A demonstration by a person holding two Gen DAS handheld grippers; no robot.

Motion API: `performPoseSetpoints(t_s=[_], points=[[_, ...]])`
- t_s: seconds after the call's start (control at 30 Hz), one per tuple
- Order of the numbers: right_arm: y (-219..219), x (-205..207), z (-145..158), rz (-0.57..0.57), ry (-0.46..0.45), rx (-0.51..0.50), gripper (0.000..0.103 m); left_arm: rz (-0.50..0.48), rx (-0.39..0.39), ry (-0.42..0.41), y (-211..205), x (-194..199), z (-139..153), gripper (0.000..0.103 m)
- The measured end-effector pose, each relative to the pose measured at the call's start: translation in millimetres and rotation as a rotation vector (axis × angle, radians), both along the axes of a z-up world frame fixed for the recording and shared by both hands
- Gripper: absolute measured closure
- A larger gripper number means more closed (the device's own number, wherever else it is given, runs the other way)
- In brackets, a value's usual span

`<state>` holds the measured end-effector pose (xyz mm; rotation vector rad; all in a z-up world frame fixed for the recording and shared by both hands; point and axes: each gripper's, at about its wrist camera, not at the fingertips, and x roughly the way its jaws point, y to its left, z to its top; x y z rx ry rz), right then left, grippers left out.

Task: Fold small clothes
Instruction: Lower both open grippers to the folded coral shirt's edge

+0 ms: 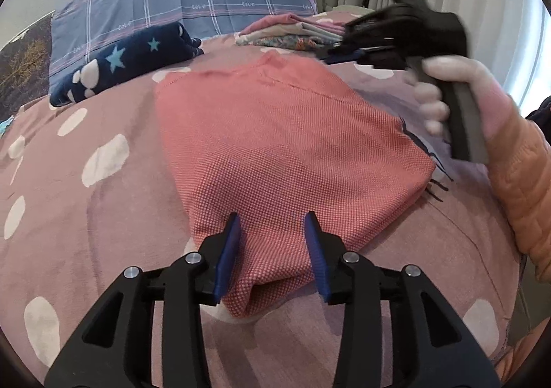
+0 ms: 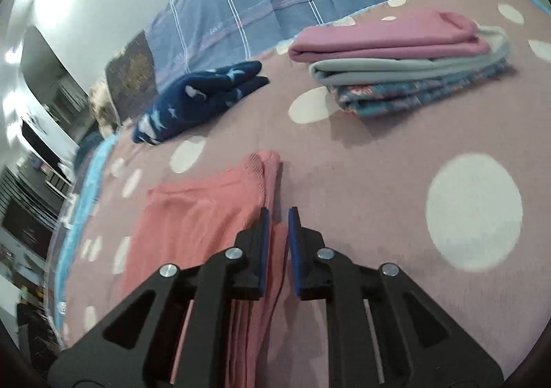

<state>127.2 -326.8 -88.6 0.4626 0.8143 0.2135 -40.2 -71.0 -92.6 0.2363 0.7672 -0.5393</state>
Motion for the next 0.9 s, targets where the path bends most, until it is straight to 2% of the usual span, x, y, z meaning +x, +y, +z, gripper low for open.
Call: performPoseSetpoints(t_s=[0.07,0.13,0.17,0.23,0.27,0.33,0.43,0.5,0.57,0.67,0.77,0.9], points=[[3,-16,11,0.031,-0.037,0.005,0.09,0.012,-0.029,0.008,4,-1,6,0.06],[15,-39,26,0.109,-0.09,0.023,0.087,0.031,-0.071,-0.001,10,-1,14,0.05],[23,-51,33,0.161,-0.117,0.032,0.082,0.044,-0.074,-0.021,13,-2,18,0.047],[42,-74,42,0.263,-0.164,0.02,0.072,0.074,-0.044,-0.067,17,-1,22,0.043],[51,-85,42,0.304,-0.177,0.004,0.069,0.086,-0.024,-0.065,18,1,21,0.043],[69,-101,33,0.36,-0.161,-0.039,0.069,0.109,-0.004,-0.023,22,7,12,0.043],[78,-107,0,0.364,-0.061,-0.106,0.069,0.122,0.012,0.066,25,13,-7,0.042],[76,-110,-16,0.33,-0.03,-0.158,0.084,0.124,0.018,0.051,24,12,-6,0.041],[73,-116,-14,0.32,-0.039,-0.147,0.083,0.116,0.028,0.042,24,10,-4,0.041],[62,-119,0,0.299,-0.075,-0.121,0.076,0.112,0.03,0.044,24,6,-2,0.041],[47,-114,11,0.27,-0.097,-0.097,0.062,0.105,0.024,0.04,23,7,2,0.036],[30,-97,14,0.213,-0.063,-0.108,0.052,0.083,0.01,0.028,19,12,10,0.034]])
